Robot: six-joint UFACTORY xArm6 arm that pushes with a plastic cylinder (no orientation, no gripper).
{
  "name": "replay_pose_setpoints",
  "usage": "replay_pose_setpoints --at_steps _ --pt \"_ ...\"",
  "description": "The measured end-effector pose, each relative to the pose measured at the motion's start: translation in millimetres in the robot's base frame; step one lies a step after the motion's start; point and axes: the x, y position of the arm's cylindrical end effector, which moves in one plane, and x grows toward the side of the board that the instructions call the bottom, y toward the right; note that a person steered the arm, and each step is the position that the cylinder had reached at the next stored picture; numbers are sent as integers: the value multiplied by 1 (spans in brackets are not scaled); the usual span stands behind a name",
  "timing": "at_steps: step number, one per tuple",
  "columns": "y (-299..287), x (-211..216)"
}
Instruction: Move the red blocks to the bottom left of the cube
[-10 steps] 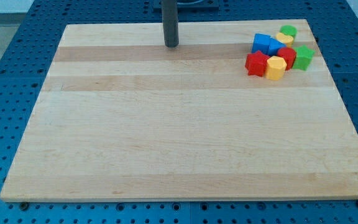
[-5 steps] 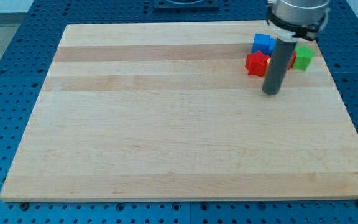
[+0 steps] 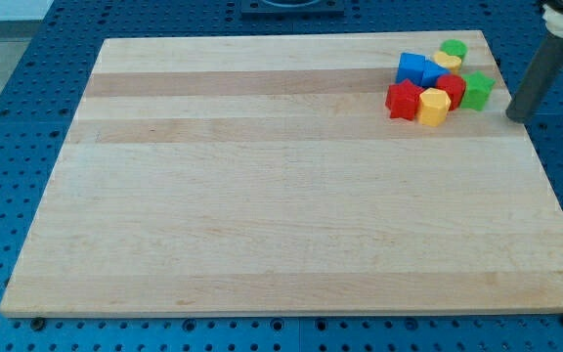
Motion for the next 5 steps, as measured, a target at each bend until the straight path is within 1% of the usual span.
replay_pose_setpoints --at_steps 2,4,5 --pt "-56 -21" --pt "-115 -33" --pt "-132 -44"
